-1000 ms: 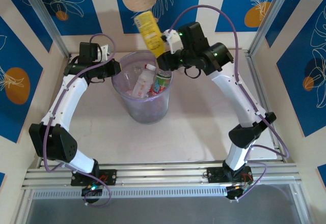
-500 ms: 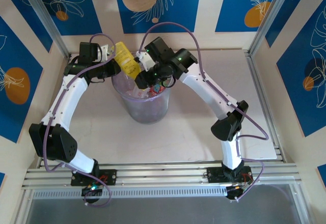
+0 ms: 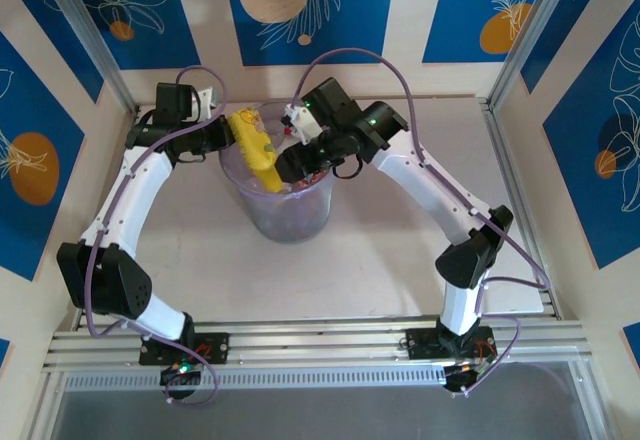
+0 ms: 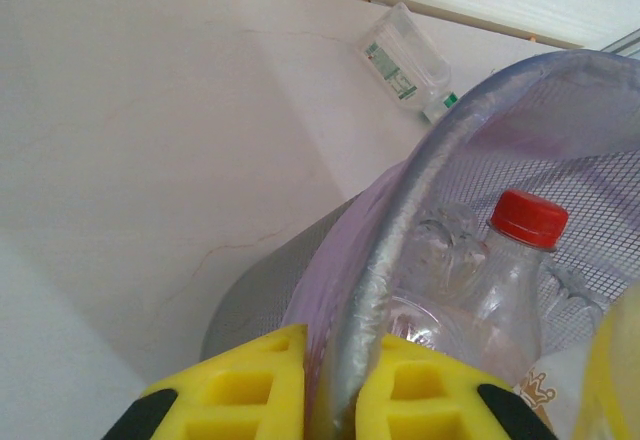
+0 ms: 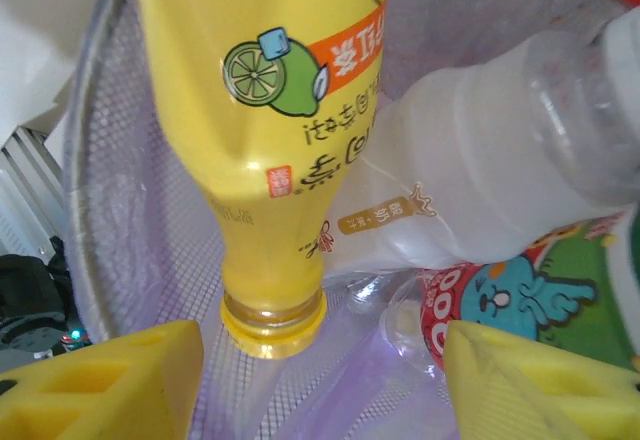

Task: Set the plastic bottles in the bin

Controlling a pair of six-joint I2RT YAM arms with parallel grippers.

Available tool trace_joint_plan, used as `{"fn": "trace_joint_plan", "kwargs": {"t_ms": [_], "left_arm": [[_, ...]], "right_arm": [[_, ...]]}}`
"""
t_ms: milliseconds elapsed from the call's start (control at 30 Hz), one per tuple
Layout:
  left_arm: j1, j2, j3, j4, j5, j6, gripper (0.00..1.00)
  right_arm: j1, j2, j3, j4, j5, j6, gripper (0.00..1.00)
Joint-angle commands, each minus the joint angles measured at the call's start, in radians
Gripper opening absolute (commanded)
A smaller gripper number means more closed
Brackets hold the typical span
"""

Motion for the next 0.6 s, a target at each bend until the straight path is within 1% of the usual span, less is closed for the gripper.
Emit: {"fn": "trace_joint_plan", "kwargs": {"t_ms": [0,133,200,267,333,467,533,567], "left_arm": [[0.001,0.046,-0.004,-0.045,-0.016,-0.007,0.00],[0.001,0.048,-0.001,-0.046,-0.018,-0.007,0.00],[-0.001,0.050,-0.001,-0.044,-0.018,-0.010,0.00],[-0.005,0.052,-0.002,-0.039,-0.018,-0.014,0.00],[-0.013,0.055,-0.001,-0.035,-0.018,-0.019,0.00],[-0.019,0.056,0.001,-0.034,-0.021,-0.020,0.00],[-0.023,0.055,0.000,-0.036,-0.024,-0.020,0.00],[-0.025,0.053,0.001,-0.036,-0.025,-0.020,0.00]], "right_arm": [[-0.032,-0.033,0.022,0.007,-0.036,0.001,0.65],[-0.056,-0.025,0.074,0.008,-0.033,0.002,0.63],[-0.057,0.001,0.130,0.011,-0.038,0.009,0.59],[-0.040,0.040,0.193,0.013,-0.038,0.014,0.55],[-0.013,0.101,0.280,-0.006,-0.023,0.014,0.53],[0.043,0.276,0.531,-0.092,0.024,0.011,0.53],[0.061,0.379,0.687,-0.146,0.054,0.015,0.53],[0.067,0.449,0.797,-0.186,0.074,0.018,0.52]]}}
